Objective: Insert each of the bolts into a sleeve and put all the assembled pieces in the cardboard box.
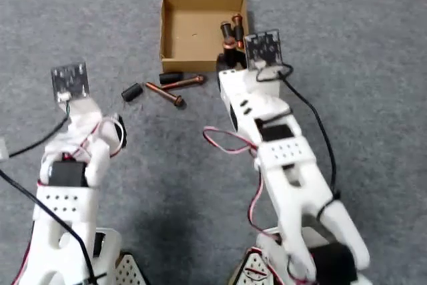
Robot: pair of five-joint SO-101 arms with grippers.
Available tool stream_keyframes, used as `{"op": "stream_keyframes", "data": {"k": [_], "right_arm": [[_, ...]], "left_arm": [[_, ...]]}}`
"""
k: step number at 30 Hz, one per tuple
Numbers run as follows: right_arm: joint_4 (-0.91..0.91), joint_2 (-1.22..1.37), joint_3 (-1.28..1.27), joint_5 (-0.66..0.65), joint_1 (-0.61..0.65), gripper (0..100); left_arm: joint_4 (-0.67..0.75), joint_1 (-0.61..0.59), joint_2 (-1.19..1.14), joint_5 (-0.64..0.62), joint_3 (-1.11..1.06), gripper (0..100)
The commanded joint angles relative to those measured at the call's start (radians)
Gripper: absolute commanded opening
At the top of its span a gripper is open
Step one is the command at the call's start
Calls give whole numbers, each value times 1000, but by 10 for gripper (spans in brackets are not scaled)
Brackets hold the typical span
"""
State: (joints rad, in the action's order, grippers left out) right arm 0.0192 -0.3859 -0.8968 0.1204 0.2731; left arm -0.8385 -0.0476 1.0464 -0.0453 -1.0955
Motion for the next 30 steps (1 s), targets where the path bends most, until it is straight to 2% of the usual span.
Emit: {"op": "stream_keyframes", "data": {"k": [1,12,18,23,30], "right_arm": [[-37,99,165,-11,-21,5],[-35,486,512,-12,-50,5],[-31,680,713,-15,-102,5],[-32,816,851,-118,-105,5],[-29,1006,1067,-117,-101,6]], "left_arm": [[20,-12,124,-12,-91,18],[38,-37,423,-17,-334,18],[48,-32,435,-69,-339,18],[48,-29,435,-64,-350,18],[48,-29,435,-63,-351,18]]}}
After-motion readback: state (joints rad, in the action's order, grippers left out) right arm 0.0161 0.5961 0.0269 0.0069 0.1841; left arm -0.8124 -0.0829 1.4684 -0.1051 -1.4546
